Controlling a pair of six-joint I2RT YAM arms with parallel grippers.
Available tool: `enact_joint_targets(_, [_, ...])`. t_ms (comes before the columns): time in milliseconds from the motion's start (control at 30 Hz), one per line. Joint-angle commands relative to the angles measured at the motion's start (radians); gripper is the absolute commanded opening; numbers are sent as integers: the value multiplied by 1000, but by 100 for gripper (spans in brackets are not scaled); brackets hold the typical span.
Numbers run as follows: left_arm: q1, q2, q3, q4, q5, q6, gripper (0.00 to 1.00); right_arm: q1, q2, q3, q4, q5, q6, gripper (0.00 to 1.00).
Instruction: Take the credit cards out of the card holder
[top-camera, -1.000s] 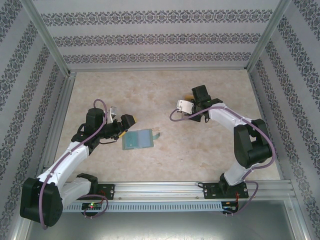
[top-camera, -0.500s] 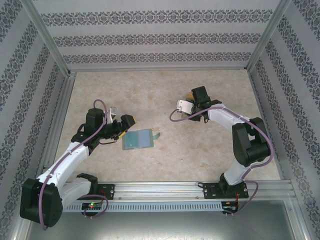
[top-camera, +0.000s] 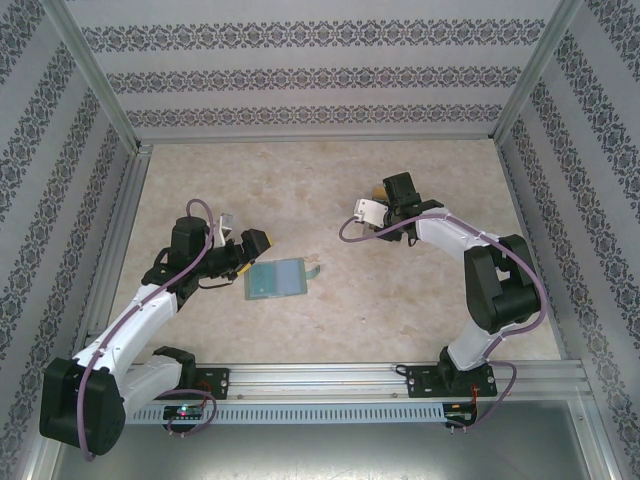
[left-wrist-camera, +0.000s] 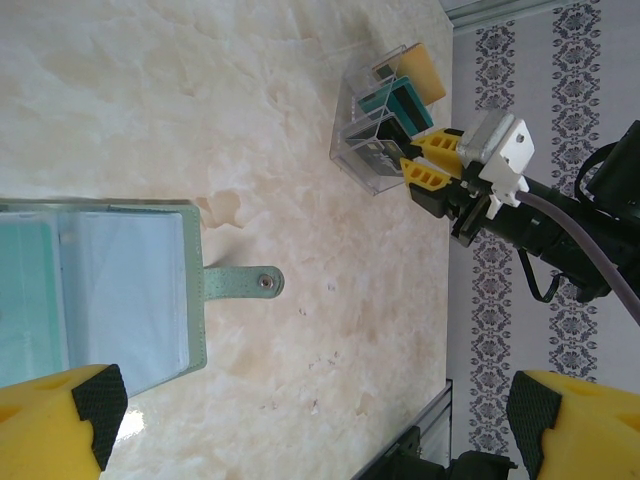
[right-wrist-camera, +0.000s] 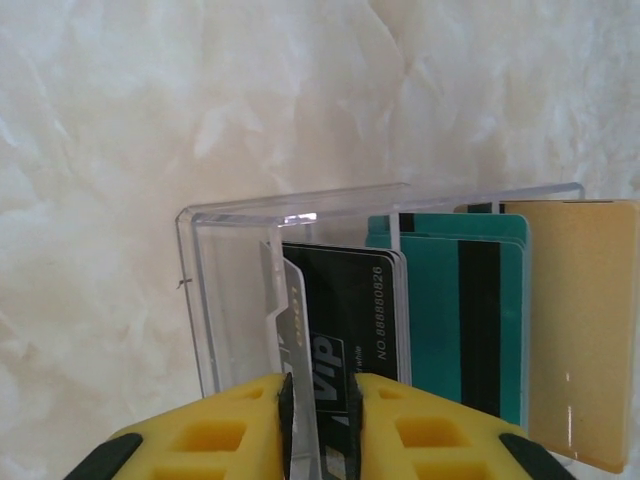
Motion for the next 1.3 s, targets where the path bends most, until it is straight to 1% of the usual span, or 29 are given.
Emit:
enact_joint_targets(0, [8, -19, -8, -12, -1, 15, 99, -4, 16, -13, 41, 48, 29, 27])
enact_joint_targets(367, [8, -28, -13, -10, 4, 16, 99, -5, 38, 23, 60, 113, 92, 27])
enact_joint_targets(600, [8, -36, -16, -12, 7, 15, 99, -9, 37, 43, 54, 140, 151, 29])
enact_joint_targets(800, [8, -38, -18, -19, 1, 18, 99, -3, -15, 38, 35, 136, 229, 30])
enact_joint_targets(933, [9, -38, -11, -80, -52, 43, 99, 26, -93, 30, 12, 109, 339, 30])
enact_joint_targets(1033, [9, -30, -6, -120, -92, 57, 100, 62, -142, 23, -5, 73, 466, 30])
enact_joint_targets(1200, [9, -1, 8, -194, -145, 87, 97, 152, -196, 0, -21, 15, 703, 31])
enact_joint_targets(1267, [9, 16, 15, -234, -176, 99, 93, 206, -204, 7, -39, 6, 808, 30])
